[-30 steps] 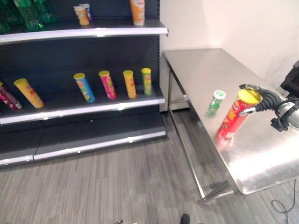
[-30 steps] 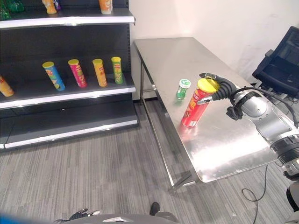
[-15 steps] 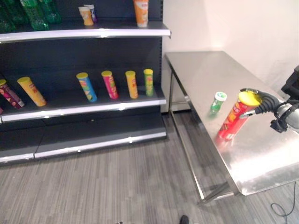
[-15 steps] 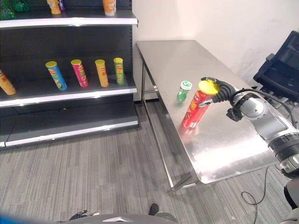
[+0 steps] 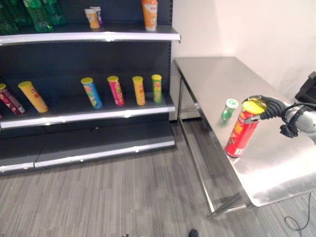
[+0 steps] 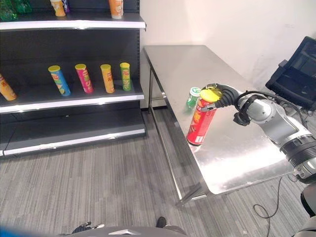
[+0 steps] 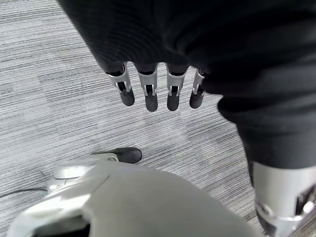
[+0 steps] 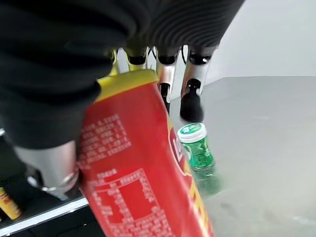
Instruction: Put the goods on the table back onto the shelves and tidy them up.
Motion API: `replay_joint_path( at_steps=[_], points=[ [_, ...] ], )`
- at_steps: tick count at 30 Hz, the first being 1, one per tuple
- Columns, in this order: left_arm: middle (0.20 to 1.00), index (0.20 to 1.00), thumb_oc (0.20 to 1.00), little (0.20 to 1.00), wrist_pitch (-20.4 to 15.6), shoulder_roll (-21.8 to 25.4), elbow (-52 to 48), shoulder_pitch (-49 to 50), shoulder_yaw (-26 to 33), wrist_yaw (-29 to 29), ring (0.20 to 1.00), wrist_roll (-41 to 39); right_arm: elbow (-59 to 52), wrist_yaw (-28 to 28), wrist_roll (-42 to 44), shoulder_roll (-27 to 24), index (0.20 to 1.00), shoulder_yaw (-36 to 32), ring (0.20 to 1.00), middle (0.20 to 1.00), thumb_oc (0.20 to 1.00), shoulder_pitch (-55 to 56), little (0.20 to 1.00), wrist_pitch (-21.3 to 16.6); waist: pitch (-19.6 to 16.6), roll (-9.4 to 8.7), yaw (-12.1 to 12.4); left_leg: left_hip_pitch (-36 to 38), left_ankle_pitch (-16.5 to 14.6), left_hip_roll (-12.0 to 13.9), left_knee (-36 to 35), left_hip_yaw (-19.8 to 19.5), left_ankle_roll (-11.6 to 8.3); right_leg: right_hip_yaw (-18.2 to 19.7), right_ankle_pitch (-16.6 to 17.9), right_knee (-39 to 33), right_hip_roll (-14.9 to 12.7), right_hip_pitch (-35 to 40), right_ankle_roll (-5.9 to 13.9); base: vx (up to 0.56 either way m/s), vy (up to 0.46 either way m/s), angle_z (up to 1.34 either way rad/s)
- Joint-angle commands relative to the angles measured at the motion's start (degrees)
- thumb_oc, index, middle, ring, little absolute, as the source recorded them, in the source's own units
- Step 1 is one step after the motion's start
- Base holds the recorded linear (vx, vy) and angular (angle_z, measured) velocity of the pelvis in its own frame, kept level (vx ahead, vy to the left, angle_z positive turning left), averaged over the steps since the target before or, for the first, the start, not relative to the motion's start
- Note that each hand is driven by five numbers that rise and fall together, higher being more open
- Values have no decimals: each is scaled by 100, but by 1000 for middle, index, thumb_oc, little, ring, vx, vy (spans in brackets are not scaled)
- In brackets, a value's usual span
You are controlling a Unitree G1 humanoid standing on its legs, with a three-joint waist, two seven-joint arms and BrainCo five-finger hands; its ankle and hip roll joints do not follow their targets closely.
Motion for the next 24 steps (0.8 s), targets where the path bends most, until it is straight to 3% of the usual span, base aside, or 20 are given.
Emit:
replay_joint_path(
  at_steps=[1,4,8,13,14,15,18,20,22,24],
  points=[
    [1000,1000,1000,1000,-124,194,-23,-151,-18,71,1000,-57,-130,-368,-242,-301,200,-162,200,200,200,-115,200,-250,39,-2,197,-82,-199,497,91,595,-497,180,-1175,91,-91,484,410,14,-37,1],
    [1000,1000,1000,1000,-125,208,-60,-83,140,101,1000,-81,-513,-696,-485,-257,200,-847,200,200,200,267,200,-370,101,-1,226,-153,-234,541,207,453,-490,259,-1221,98,-29,450,361,-7,-55,-2],
    [1000,1000,1000,1000,-157,273,-191,-171,273,211,1000,-337,-888,-1113,-636,-42,200,-1502,200,200,200,450,200,-506,508,-100,373,-1185,-468,348,1702,-9,-607,286,-1309,219,-96,284,247,-135,-36,1],
    [1000,1000,1000,1000,-156,283,-191,-176,264,211,1000,-338,-901,-1112,-640,-43,200,-1539,200,200,200,486,200,-502,495,-101,364,-1237,-489,347,1758,-32,-607,267,-1312,224,-92,267,247,12,52,30],
    [1000,1000,1000,1000,-176,237,-189,-202,408,342,1000,-681,-1230,-1386,-882,33,200,-1898,200,200,200,604,200,-520,571,-84,462,-1627,115,950,1116,-478,-689,226,-1390,254,-149,287,345,238,442,0],
    [1000,1000,1000,1000,-205,267,-246,-212,397,404,1000,-745,-1326,-1480,-857,43,200,-2050,200,200,200,741,200,-539,554,-79,444,-1921,473,1312,538,-478,-749,227,-1511,272,-243,360,433,321,573,43],
    [1000,1000,1000,1000,-184,354,-282,-138,470,419,1000,-636,-1480,-1496,-939,80,200,-2360,200,200,200,1135,200,-461,444,8,501,-1906,752,1608,91,68,-878,271,-1621,294,-412,556,567,257,442,40],
    [1000,1000,1000,1000,-182,382,-216,-198,494,419,1000,-486,-1559,-1479,-1106,147,200,-2583,200,200,200,1338,200,-385,315,95,480,-1791,822,1513,129,104,-955,156,-1513,383,-655,614,710,231,514,-33],
    [1000,1000,1000,1000,-175,471,-190,-279,438,386,1000,-279,-1584,-1468,-1199,293,200,-2659,200,200,200,1448,200,-356,269,38,494,-1748,657,1269,358,246,-866,116,-1224,558,-1029,594,874,187,506,15],
    [1000,1000,1000,1000,-148,568,-257,-280,384,356,1000,-120,-1530,-1471,-1336,467,200,-2510,200,200,200,1373,200,-281,269,-39,530,-1756,443,1038,615,422,-681,106,-716,811,-1403,447,971,139,485,-21]
  ],
)
